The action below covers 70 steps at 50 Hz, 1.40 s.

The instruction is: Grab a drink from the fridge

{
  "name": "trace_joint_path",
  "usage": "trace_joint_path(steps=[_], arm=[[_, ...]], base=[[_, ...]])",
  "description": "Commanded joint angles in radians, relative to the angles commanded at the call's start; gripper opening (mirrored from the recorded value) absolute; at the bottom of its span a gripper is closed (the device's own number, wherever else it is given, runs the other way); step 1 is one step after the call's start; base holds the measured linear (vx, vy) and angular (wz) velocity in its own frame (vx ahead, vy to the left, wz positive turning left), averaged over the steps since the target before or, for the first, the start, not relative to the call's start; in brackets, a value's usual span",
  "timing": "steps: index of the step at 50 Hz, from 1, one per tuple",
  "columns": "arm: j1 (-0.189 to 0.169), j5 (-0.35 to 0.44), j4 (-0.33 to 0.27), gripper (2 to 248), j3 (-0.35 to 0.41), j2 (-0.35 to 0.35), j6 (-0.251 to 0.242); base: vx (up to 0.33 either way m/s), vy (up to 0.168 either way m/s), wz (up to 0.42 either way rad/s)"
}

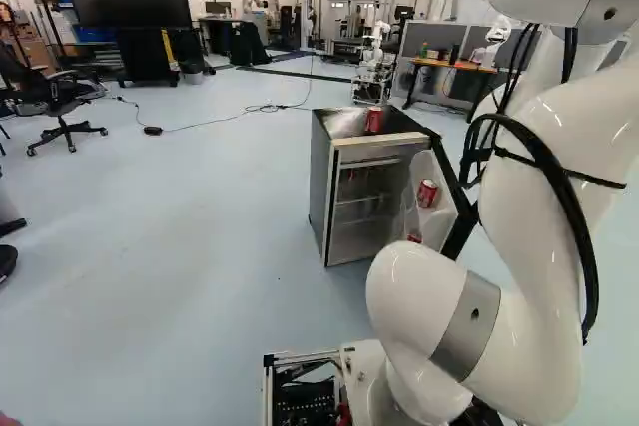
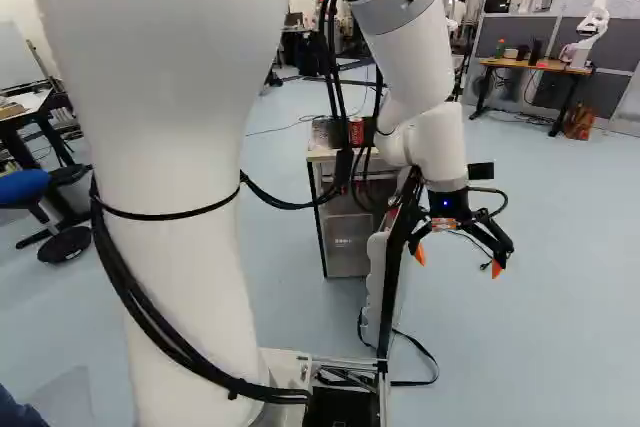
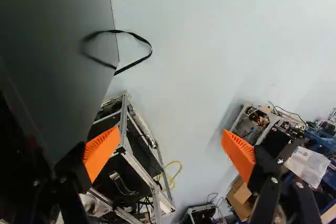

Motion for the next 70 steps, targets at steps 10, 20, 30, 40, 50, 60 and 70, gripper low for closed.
trace_joint_path(steps=[10,20,30,40,50,60,70], arm=[[0.025,0.03,-0.012,247,0.007,0.005,0.0],[0.026,0.048,-0.018,247,-0.012,0.0,0.0],[0.019,0.049,-0.018,247,-0.024,0.006,0.0],[0.03,0.063,-0.03,247,-0.018,0.013,0.0],[0.057,0.095,-0.054,247,0.018,0.042,0.0],[0.087,0.138,-0.072,247,0.059,0.076,0.0],[0.121,0.19,-0.079,247,0.096,0.107,0.0]], base=[[0.0,0.0,0.0],[0.0,0.0,0.0],[0.0,0.0,0.0],[0.0,0.0,0.0],[0.0,0.0,0.0],[0.0,0.0,0.0],[0.0,0.0,0.0]])
